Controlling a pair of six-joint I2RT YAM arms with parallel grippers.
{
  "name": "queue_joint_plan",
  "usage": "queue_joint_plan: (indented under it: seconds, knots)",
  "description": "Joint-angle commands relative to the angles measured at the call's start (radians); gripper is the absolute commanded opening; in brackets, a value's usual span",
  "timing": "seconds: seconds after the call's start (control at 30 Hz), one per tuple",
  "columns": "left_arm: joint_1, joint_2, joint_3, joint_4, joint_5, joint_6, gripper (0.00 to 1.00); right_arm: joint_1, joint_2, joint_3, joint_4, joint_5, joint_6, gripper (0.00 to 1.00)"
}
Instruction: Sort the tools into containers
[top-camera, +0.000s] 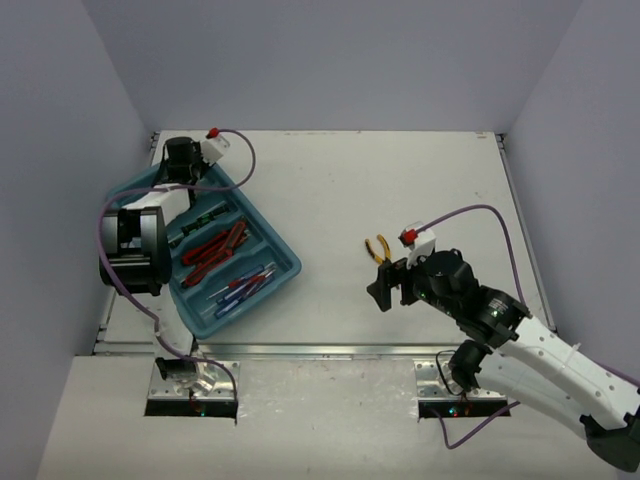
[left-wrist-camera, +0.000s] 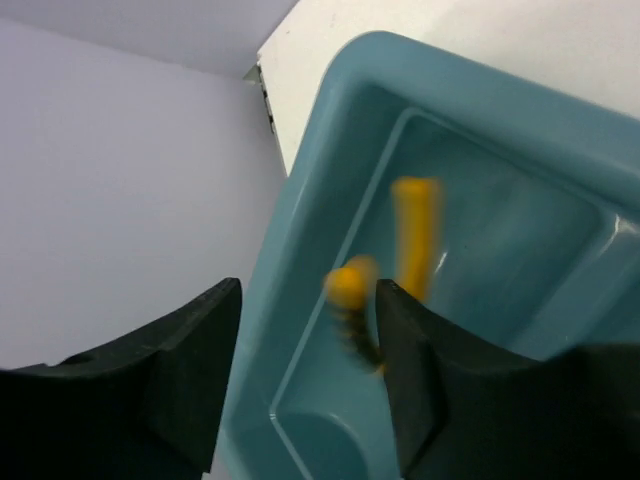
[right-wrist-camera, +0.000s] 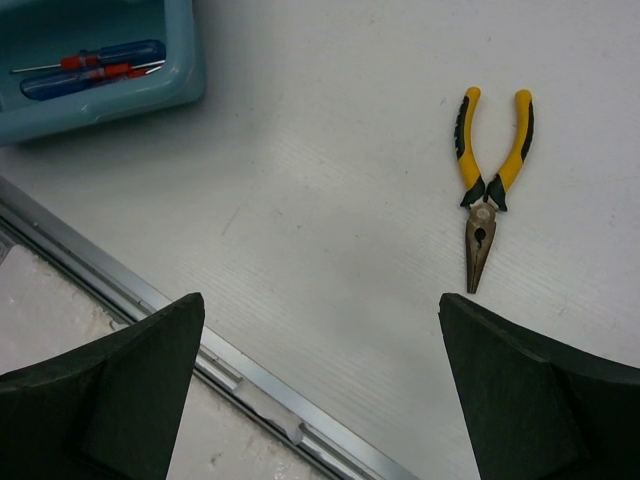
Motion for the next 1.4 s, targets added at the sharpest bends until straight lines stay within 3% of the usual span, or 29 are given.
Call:
queue_joint_plan:
  seconds: [0.0,0.03,0.17,0.23,0.37,0.43,0.47,0.53,0.57,0.63,0.77,0.83,1.07,1.37]
  knots:
    - [0.019,-0.036,0.027,0.108,-0.007,-0.037,0.92,-0.001,0.027,0.010,0.044,0.029,-0.020,0.99]
    - [0.015,-0.051,0.043,0.117,-0.005,-0.073,1.00,0.000,0.040,0.018,0.044,0.038,-0.024,0.99]
    - [-0.001,-0.133,0.151,0.097,0.012,-0.327,1.00,-0.002,0.113,0.062,0.018,0.070,-0.027,0.99]
    - [-0.016,-0.192,0.200,0.065,-0.026,-0.578,1.00,-0.010,0.172,0.092,-0.005,0.083,-0.022,0.99]
    - [-0.019,-0.331,0.320,-0.205,-0.033,-1.112,1.00,-0.076,0.338,0.202,-0.069,0.044,-0.014,0.99]
    - [-0.010,-0.390,0.372,-0.433,0.116,-1.334,1.00,-0.124,0.451,0.245,-0.105,-0.012,-0.030,0.99]
    - [-0.007,-0.442,0.369,-0.547,0.181,-1.353,1.00,-0.167,0.479,0.273,-0.111,-0.028,-0.039,0.99]
    - [-0.009,-0.535,0.284,-0.599,0.347,-1.382,1.00,-0.221,0.552,0.305,-0.126,-0.063,-0.065,0.99]
    - [-0.012,-0.656,0.132,-0.575,0.450,-1.436,1.00,-0.244,0.627,0.322,-0.140,-0.062,-0.088,0.99]
    - [-0.050,-0.814,-0.117,-0.496,0.510,-1.469,1.00,-0.285,0.750,0.361,-0.151,-0.065,-0.147,0.87]
    - [-0.098,-1.084,-0.324,-0.514,0.464,-1.424,1.00,-0.326,0.895,0.412,-0.153,-0.047,-0.223,0.74]
    - [-0.098,-1.166,-0.391,-0.576,0.448,-1.372,1.00,-0.349,0.964,0.432,-0.138,-0.069,-0.248,0.74]
    - [-0.129,-1.205,-0.506,-0.598,0.530,-1.322,1.00,-0.403,1.108,0.468,-0.100,-0.141,-0.284,0.70]
    - [-0.134,-1.201,-0.544,-0.569,0.551,-1.324,1.00,-0.405,1.204,0.445,-0.018,-0.197,-0.285,0.60]
